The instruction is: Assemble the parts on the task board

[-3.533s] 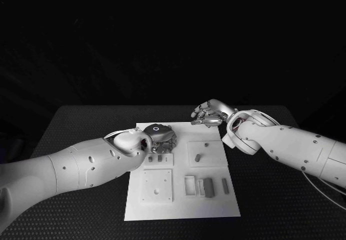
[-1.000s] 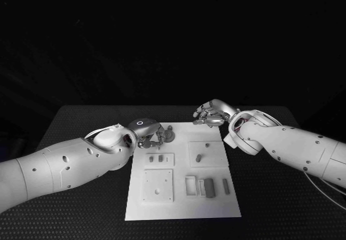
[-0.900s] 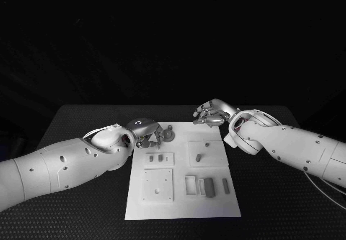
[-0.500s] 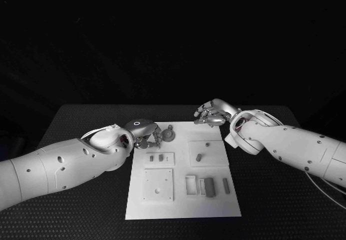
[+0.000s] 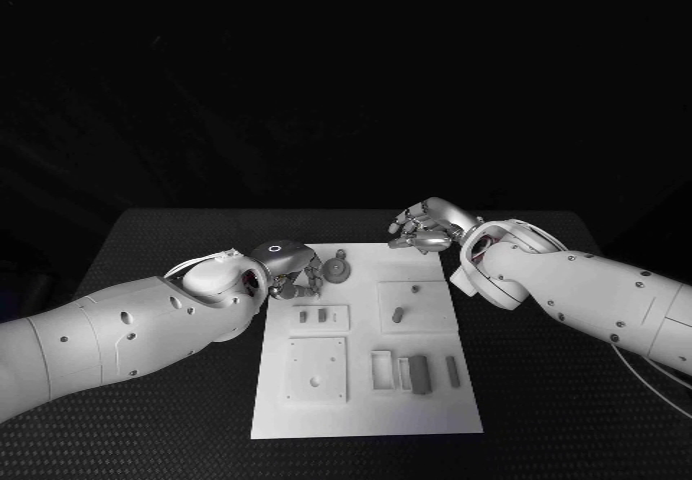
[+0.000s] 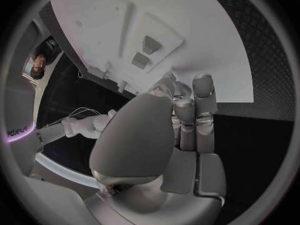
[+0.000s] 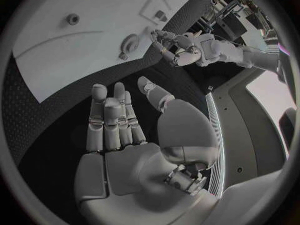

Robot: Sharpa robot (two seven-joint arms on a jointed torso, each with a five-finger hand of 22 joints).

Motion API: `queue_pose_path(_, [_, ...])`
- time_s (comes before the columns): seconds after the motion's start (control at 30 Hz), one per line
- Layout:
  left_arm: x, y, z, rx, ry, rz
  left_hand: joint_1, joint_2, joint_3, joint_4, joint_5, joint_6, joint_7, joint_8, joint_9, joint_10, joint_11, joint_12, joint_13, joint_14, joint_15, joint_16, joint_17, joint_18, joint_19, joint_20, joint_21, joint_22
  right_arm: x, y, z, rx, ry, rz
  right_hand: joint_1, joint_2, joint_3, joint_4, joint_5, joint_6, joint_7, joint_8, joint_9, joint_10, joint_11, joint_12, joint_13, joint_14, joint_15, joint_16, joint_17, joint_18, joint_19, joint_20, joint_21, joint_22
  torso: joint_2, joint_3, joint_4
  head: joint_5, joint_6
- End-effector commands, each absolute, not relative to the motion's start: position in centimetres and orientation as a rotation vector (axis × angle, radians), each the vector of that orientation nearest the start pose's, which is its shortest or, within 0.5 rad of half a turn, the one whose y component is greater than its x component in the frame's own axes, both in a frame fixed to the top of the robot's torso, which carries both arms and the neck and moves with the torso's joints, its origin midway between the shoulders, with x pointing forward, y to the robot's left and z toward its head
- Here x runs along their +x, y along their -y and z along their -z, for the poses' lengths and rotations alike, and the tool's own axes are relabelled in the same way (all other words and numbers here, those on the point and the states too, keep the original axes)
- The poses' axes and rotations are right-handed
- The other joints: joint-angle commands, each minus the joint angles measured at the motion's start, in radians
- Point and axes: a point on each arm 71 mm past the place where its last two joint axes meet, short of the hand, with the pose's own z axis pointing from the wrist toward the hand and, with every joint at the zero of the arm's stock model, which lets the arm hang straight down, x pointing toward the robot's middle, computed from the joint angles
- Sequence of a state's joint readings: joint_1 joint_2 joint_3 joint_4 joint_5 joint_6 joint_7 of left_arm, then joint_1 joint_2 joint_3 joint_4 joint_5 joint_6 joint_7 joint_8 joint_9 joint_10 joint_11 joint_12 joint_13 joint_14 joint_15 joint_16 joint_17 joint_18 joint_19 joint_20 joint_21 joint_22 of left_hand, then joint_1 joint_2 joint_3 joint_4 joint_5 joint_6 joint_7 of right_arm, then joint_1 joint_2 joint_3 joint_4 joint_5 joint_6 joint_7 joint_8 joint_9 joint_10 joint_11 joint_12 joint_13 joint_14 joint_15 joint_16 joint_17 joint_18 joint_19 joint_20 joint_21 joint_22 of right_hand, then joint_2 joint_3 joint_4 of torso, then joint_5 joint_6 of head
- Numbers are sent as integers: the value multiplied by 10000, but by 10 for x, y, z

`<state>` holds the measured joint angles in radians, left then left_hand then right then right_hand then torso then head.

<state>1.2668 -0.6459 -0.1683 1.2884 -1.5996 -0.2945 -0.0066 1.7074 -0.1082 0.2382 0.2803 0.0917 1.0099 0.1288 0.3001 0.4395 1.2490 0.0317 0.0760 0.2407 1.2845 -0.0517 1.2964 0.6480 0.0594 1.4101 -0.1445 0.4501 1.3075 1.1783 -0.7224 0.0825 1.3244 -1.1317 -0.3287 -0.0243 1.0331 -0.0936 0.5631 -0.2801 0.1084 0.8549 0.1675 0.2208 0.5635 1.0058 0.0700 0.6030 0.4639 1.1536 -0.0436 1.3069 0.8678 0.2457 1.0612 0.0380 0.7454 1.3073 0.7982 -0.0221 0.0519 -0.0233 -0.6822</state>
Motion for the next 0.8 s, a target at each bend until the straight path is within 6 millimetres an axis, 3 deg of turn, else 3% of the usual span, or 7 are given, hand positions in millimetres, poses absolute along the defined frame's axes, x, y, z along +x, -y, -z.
queue_pose_path(0.03, [516,-158,209,4699,-16644,5714,-74,35,65,0,28,81,-24,70,9,301,229,57,8,16,-65,68,-14,945,-20,-78,37,216,533,201,165,2086,-16134,-8296,-98,15,15,53,53,-4,95,-36,-9,45,-12,-67,-13,-6,21,-37,-10,160,35,30,-38,169,2,0,3,-4,-8])
queue_pose_path(0.8, [514,-155,211,4855,-16872,5751,-103,25,73,10,23,97,-29,75,13,331,219,51,20,11,-75,66,-26,931,-30,-84,40,215,533,201,165,2086,-16138,-8296,-106,11,16,53,53,-7,96,-35,-12,51,-11,-74,-26,-6,21,-38,-14,160,38,30,-42,170,-5,0,5,-32,-81])
